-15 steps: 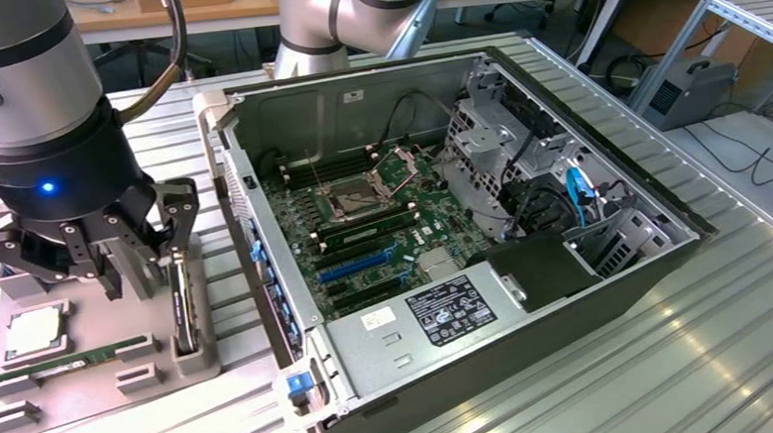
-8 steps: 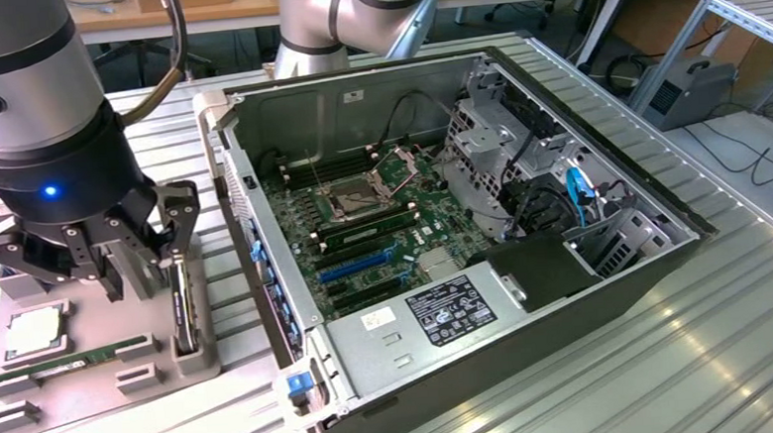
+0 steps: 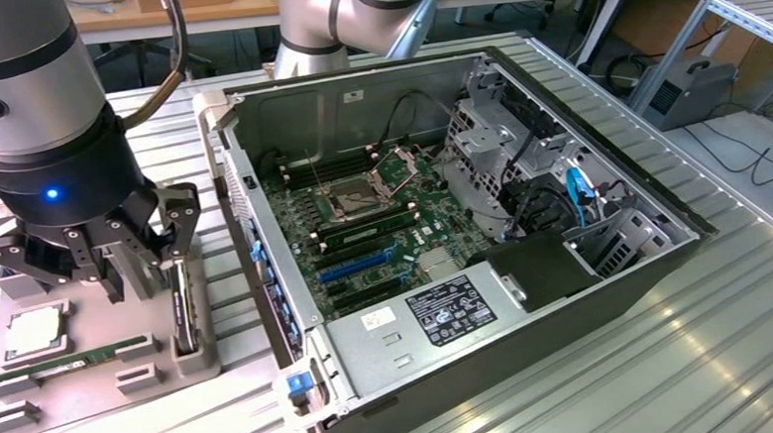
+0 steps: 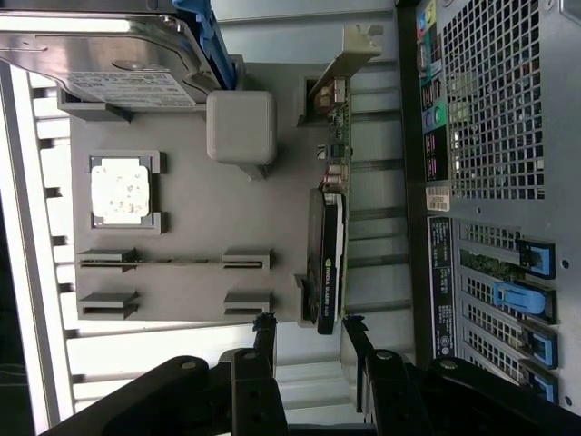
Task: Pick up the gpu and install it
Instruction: 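Pick up the gpu and move the gpu toward the slot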
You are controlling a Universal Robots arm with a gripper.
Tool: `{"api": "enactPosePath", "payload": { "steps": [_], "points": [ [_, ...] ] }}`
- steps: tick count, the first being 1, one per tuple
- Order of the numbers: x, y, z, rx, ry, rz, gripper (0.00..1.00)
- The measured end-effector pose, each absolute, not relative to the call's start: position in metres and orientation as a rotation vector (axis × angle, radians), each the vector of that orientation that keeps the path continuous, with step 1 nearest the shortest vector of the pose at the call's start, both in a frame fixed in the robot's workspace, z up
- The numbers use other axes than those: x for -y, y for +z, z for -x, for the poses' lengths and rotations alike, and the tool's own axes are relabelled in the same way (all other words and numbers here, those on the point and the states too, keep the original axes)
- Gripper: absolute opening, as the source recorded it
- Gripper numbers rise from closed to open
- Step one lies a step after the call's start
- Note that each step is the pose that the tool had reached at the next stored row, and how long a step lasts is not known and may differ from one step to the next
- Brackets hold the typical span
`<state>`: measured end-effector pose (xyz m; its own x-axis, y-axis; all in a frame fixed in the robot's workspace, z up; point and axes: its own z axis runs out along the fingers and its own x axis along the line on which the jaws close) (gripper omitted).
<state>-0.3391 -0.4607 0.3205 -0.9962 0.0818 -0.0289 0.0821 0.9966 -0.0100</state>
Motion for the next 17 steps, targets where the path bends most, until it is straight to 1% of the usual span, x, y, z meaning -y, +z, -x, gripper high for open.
{"api": "enactPosePath", "payload": {
  "steps": [17],
  "points": [
    [0.4607, 0.315, 0.3391, -3.11, -0.017, -0.128, 0.42]
  ]
}}
